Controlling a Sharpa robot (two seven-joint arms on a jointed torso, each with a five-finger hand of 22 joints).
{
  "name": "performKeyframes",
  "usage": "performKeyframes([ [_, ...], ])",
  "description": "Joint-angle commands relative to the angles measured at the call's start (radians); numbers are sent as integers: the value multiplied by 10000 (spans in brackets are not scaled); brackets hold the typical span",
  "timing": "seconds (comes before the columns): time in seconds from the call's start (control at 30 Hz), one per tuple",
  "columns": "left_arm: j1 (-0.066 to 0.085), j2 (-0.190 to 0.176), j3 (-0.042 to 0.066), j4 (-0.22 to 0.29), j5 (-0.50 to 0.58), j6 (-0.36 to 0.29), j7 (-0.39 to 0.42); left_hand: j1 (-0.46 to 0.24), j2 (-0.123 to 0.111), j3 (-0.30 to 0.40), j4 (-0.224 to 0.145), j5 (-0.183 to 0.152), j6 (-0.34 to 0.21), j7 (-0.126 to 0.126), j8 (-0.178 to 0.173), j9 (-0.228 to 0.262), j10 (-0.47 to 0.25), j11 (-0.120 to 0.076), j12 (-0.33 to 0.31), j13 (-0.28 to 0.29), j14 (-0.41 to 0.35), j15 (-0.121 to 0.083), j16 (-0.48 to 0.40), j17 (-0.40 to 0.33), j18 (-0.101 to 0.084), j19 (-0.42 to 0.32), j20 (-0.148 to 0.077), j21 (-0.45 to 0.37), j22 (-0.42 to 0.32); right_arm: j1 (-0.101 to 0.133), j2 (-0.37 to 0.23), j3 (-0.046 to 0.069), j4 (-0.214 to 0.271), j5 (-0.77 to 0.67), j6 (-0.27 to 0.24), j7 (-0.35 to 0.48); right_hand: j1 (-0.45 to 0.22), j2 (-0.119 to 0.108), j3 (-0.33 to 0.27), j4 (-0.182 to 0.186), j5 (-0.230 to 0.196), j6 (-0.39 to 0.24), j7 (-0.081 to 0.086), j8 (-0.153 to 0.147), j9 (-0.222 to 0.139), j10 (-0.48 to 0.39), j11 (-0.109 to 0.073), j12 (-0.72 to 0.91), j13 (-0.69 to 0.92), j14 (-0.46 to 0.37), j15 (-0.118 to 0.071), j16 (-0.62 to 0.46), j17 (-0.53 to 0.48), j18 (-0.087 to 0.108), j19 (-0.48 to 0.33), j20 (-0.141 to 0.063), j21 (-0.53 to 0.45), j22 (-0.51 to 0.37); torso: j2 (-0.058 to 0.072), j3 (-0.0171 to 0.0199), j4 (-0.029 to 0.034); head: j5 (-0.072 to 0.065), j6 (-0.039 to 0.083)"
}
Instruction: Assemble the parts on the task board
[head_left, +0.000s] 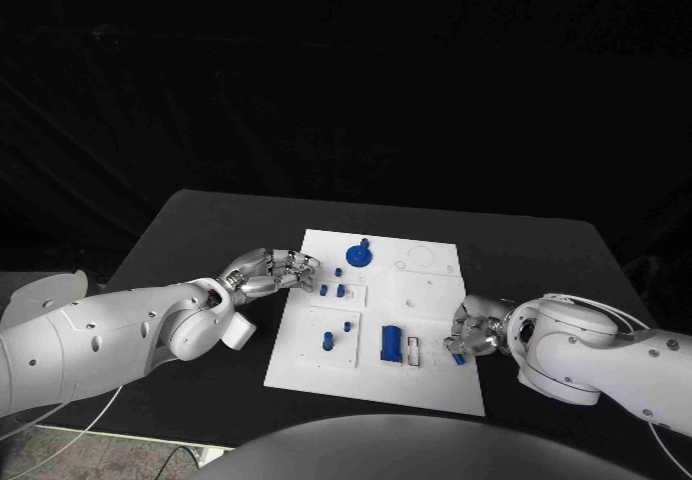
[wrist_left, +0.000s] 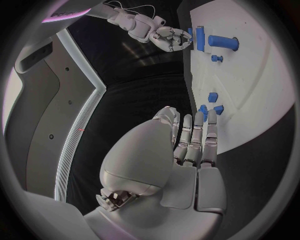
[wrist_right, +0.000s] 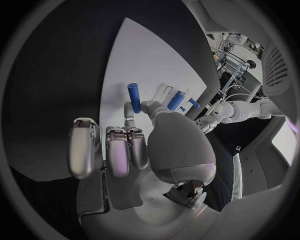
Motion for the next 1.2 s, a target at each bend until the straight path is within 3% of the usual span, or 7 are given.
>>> performKeyframes([
  [0.03,-1,30,7,14,12,178,89,97,-36,75,4,51,21,54,31,-8,29,21,21,-14,3,40,64,-9,-38,3,-40,-67,10,68,65,-3,1,2441,-492,164,-175,-47,986,-915,58,50,-54,35,80,1013,-51,38,2631,943,11,-18,2123,-26,327,47,-28,1955,-2,-3,18,5,2],
  [0.23,-1,20,7,29,12,163,82,97,-36,75,4,51,21,54,31,-8,29,21,21,-14,3,40,64,-9,-38,3,-40,-67,10,123,257,-4,-197,4272,-610,65,-427,18,1107,-868,68,-33,-54,80,249,1013,-62,38,2631,937,2,-30,2091,-11,306,37,-104,1934,-4,-7,14,1,2],
  [0.47,-1,16,7,39,12,161,81,97,-36,75,4,51,21,54,31,-8,29,21,21,-14,3,40,64,-9,-38,3,-40,-67,10,67,458,-8,-406,5160,-822,26,-658,115,1203,-796,-138,-104,-60,117,395,1013,-69,38,2631,929,-3,-46,2053,15,267,31,-223,1899,3,-2,-2,32,2],
  [1.2,-1,25,7,36,12,192,61,97,-40,101,-5,54,19,57,33,-9,33,25,18,-32,-4,42,60,-18,-41,-2,-41,-68,22,-168,817,-10,-575,5323,-1612,591,-873,158,1306,-766,-348,-330,-14,54,520,1013,-36,38,2631,876,16,-158,1805,67,175,40,-484,1822,0,-4,5,34,2],
])
